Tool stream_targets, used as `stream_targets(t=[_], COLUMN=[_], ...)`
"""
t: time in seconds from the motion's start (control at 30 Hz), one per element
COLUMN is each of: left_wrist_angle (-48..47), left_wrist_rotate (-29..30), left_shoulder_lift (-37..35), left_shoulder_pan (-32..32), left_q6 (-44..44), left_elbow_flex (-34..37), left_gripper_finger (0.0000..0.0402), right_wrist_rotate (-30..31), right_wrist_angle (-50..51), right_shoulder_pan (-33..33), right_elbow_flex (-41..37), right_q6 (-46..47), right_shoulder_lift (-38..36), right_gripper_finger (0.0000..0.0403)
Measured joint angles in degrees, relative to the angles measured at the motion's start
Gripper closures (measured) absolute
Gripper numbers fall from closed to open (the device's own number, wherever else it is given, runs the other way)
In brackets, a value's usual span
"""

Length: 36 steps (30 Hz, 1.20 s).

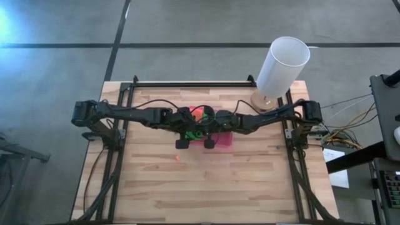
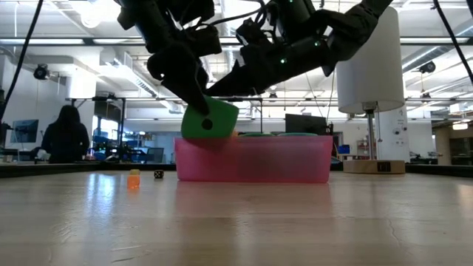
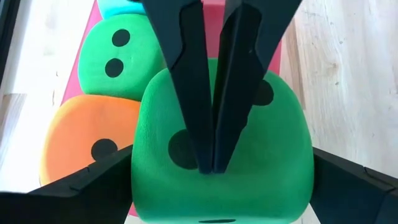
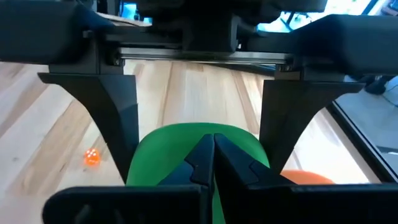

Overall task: Pick & Place Dice
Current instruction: Put the green die into the pink bin

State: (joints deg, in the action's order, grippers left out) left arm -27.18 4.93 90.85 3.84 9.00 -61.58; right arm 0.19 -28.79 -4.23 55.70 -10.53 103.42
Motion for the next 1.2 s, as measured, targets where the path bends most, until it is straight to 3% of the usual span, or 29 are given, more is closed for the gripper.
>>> stream_targets(t=[0.83, 1.2], left_wrist_angle=[0.2, -2.0], left_wrist_rotate=[-0.2, 0.0], left_shoulder_lift=[0.0, -1.1], left_shoulder_pan=[0.0, 0.0], left_q6=[1.3, 1.7], left_elbow_flex=[0.0, -0.8], left_gripper_finger=[0.0006, 0.0003], right_wrist_rotate=[0.3, 0.2], right_wrist_angle=[7.8, 6.7], right_shoulder_pan=[-1.5, -2.1], right_elbow_flex=[-0.2, -0.1], right_q6=[3.6, 2.8], right_shoulder_lift=[1.5, 1.0], right_gripper_finger=[0.0394, 0.0394])
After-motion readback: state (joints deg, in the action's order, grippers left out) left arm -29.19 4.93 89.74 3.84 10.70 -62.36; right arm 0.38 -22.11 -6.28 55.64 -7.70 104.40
